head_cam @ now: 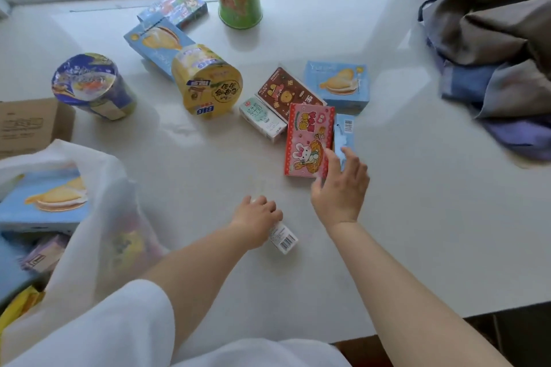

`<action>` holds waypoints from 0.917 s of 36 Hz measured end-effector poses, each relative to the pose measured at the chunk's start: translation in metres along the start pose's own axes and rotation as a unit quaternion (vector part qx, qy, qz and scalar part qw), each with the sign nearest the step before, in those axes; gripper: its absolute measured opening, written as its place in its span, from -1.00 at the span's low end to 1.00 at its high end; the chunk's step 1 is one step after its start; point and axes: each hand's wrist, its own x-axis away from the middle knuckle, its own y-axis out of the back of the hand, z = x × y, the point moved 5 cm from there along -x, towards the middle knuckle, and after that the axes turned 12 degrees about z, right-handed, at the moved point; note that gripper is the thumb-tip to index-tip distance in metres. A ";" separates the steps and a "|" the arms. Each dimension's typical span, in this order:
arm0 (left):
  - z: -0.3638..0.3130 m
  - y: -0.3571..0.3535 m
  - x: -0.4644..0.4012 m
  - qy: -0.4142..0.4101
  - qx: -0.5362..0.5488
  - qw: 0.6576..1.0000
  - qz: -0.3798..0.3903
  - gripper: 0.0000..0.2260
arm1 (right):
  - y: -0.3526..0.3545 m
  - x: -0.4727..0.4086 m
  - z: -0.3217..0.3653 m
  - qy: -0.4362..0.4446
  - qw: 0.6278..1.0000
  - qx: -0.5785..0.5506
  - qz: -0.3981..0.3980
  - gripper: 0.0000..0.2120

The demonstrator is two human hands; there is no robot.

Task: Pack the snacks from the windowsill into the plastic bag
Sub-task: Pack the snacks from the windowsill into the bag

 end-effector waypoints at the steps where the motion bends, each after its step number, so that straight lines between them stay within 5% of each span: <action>1: 0.002 0.000 -0.001 0.007 0.008 1.000 -0.006 -0.54 | -0.002 -0.009 -0.003 -0.009 0.999 0.014 0.032 -0.41; 7: 0.026 0.005 -0.004 0.132 0.237 0.962 -0.017 -0.58 | -0.017 -0.042 -0.022 -0.128 0.961 -0.012 0.247 -0.26; 11: 0.048 0.009 -0.003 0.183 0.582 0.788 -0.082 -0.67 | -0.013 -0.050 -0.031 -0.165 0.954 -0.041 0.246 -0.30; 15: 0.058 0.024 -0.014 0.163 0.728 0.646 -0.161 -0.76 | -0.009 -0.058 -0.039 -0.177 0.955 -0.058 0.231 -0.34; 24: 0.070 0.074 -0.025 0.203 0.780 0.497 -0.321 -0.78 | -0.008 -0.077 -0.047 -0.192 0.951 -0.099 0.219 -0.39; 27: 0.076 0.094 -0.033 0.122 0.777 0.534 -0.312 -0.78 | -0.010 -0.084 -0.045 -0.190 0.953 -0.105 0.213 -0.41; 33: 0.060 0.126 -0.064 -0.010 0.760 0.632 -0.155 -0.81 | -0.013 -0.095 -0.030 -0.166 0.958 -0.094 0.214 -0.40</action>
